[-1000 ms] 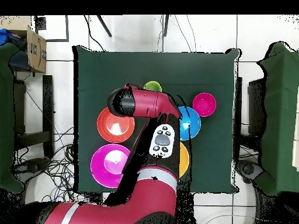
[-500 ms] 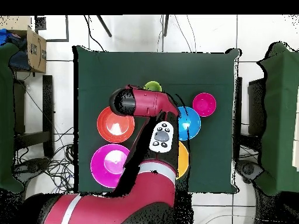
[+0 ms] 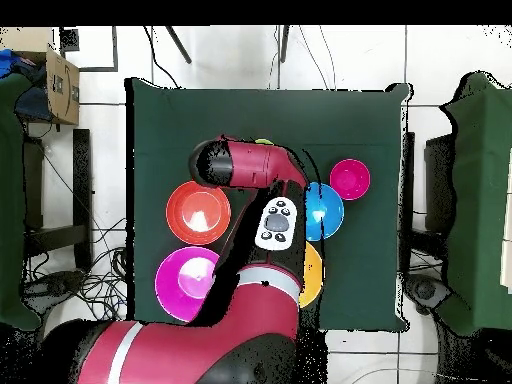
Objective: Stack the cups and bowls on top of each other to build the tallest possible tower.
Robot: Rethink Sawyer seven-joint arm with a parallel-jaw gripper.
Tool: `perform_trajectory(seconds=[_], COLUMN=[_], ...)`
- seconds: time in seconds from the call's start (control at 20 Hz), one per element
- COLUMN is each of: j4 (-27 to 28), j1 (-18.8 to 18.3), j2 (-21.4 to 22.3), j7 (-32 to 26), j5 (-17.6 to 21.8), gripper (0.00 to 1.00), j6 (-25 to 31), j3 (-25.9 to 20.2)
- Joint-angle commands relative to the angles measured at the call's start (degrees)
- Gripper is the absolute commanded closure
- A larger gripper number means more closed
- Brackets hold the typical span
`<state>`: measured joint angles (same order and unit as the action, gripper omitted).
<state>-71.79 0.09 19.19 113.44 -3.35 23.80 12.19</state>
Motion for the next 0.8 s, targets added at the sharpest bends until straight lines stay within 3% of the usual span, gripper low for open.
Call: perform_trajectory(seconds=[0.05,0.3,0.35,0.55,0.8], j4=[6.42,2.47,-1.30,-6.81,-7.92], j1=[0.78,-0.32,-0.36,-0.08,-0.21], j2=[-1.06,3.35,4.80,7.01,7.71], j7=[3.64,1.82,1.91,2.31,1.94], j5=[-0.05,0.78,1.25,2.22,2.59], gripper=[0.00,0.00,0.00,0.00,0.00], j6=[10.19,11.74,9.51,6.73,7.61], j3=[-2.75,-2.79,-3.08,-3.14,-2.92])
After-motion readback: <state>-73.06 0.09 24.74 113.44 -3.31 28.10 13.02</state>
